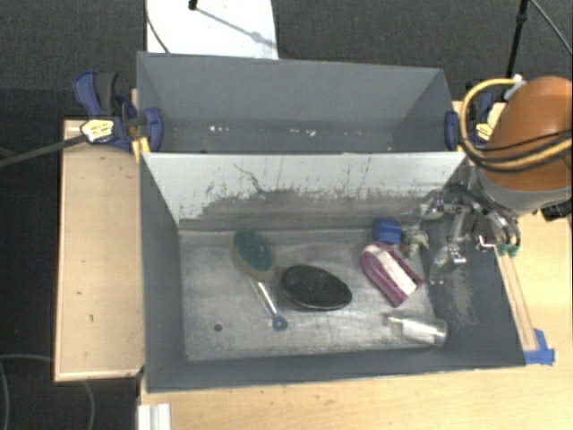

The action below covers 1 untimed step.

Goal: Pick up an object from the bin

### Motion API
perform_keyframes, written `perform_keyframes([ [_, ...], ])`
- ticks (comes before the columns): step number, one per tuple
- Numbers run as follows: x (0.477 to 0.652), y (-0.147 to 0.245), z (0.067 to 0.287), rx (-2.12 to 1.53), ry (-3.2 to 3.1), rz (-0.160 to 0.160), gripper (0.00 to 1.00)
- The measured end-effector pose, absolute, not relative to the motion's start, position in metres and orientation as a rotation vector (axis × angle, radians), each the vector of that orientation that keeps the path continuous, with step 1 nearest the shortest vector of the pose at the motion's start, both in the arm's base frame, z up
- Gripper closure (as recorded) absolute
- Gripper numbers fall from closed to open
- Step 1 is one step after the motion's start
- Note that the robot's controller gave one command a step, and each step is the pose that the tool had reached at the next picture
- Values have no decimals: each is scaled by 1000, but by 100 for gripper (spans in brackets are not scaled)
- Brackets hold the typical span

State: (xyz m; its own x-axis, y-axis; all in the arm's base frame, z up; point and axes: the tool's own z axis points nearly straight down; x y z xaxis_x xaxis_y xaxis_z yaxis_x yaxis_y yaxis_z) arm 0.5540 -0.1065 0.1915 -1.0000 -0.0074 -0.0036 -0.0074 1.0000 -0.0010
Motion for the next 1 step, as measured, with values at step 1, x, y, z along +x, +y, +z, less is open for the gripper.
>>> perform_keyframes([
  [1, 575, -49, 129, -332, 3125, 4, 0],
])
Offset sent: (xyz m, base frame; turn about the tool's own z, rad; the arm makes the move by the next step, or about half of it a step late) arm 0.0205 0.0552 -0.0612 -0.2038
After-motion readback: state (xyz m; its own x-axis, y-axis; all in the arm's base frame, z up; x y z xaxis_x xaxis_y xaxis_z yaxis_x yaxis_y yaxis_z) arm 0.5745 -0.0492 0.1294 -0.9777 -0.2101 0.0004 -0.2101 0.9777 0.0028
